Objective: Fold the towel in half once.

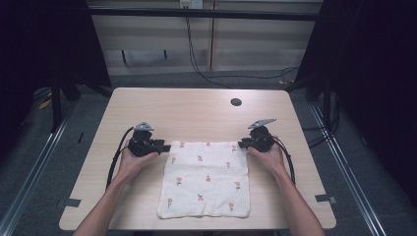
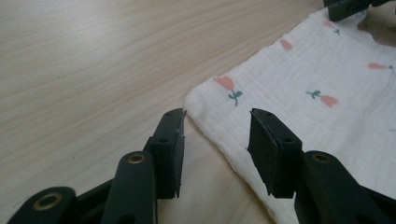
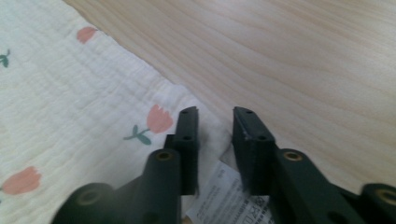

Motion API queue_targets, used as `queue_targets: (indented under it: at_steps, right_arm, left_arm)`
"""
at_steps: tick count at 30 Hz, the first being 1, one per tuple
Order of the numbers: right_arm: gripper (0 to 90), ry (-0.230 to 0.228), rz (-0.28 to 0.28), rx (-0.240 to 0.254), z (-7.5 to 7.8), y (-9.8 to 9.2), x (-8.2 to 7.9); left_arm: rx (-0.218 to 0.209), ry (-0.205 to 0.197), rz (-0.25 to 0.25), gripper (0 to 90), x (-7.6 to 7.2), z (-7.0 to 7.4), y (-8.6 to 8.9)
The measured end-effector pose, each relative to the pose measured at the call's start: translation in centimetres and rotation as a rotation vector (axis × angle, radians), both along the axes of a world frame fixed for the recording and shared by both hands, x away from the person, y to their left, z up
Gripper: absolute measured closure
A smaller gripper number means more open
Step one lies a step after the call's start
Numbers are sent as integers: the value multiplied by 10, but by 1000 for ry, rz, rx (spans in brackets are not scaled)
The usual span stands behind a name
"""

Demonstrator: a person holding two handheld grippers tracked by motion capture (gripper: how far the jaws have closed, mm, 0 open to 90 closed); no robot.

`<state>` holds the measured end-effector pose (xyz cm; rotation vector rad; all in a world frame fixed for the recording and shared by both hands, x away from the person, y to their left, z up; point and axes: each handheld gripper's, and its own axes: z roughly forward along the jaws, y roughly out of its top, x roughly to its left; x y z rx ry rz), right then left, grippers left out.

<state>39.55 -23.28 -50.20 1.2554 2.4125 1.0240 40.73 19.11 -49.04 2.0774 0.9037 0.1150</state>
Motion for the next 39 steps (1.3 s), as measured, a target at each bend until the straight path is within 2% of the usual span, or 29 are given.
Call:
queue_targets:
  at_steps: [7, 8, 9, 10, 11, 12, 13, 15, 17, 21, 22, 23, 25, 26, 27, 28, 30, 31, 32, 33, 34, 35, 36, 39]
  right_arm:
    - [859, 14, -8, 1, 1, 1, -2]
    - [859, 14, -8, 2, 1, 1, -2]
    - [859, 11, -4, 1, 0, 1, -3]
    - [859, 10, -7, -3, 1, 1, -3]
    - [859, 10, -7, -3, 1, 1, -3]
    - [858, 9, -7, 3, 0, 0, -3]
    - [858, 12, -10, 6, 0, 0, -4]
    - [856, 12, -10, 17, 0, -2, -4]
    - [849, 13, -24, 33, -1, -3, -5]
    - [850, 14, -25, 52, -2, -3, -4]
    - [849, 10, -28, 52, -1, -3, -5]
    - [849, 10, -28, 52, -1, -3, -5]
    - [848, 15, -21, 47, -1, -1, -5]
    - [846, 18, -20, 45, -1, 0, -6]
    - [846, 24, -20, 41, 1, 0, -7]
    - [846, 12, -14, 47, 3, 0, -8]
    - [847, 9, -12, 55, 5, -1, -8]
    - [848, 13, -9, 59, 6, -2, -8]
    - [851, 9, -12, 68, 6, -2, -8]
    - [855, 7, -10, 84, 8, -3, -8]
    - [859, 7, -5, 102, 9, -5, -9]
    - [859, 7, -5, 102, 9, -5, -9]
    - [860, -4, 3, 122, 11, -6, -9]
    - [860, -10, -11, 146, 15, -9, -9]
  left_arm:
    - [19, -4, -6, 548, 5, -6, -5]
    - [20, 0, -1, 548, 6, -7, -6]
    - [3, 7, 30, 537, 8, -10, -8]
    - [3, 7, 30, 536, 8, -10, -8]
    - [4, 8, 21, 536, 9, -11, -11]
    - [30, 4, 15, 538, 10, -12, -15]
    - [34, 13, 22, 534, 11, -14, -19]
    - [33, 14, 8, 524, 13, -15, -23]
    - [49, 11, -7, 506, 15, -14, -24]
    - [82, -16, -6, 573, 16, -14, -29]
    - [111, -33, -3, 628, 15, -13, -31]
    - [111, -33, -3, 648, 15, -13, -31]
    - [65, -28, -10, 662, 16, -16, -35]
    - [89, -38, -13, 690, 15, -15, -37]
    - [103, -44, -28, 733, 14, -14, -38]
    - [115, -51, -43, 832, 11, -14, -38]
    - [83, -26, -43, 864, 13, -14, -35]
    - [83, -26, -43, 867, 13, -14, -35]
    - [65, -24, -40, 870, 13, -13, -33]
    - [15, -18, -28, 870, 14, -10, -28]
    - [-16, -13, -25, 872, 14, -7, -26]
    - [-16, -13, -25, 874, 14, -7, -26]
    - [-48, -20, -27, 875, 13, -2, -23]
    - [-58, -36, -38, 876, 10, 4, -21]
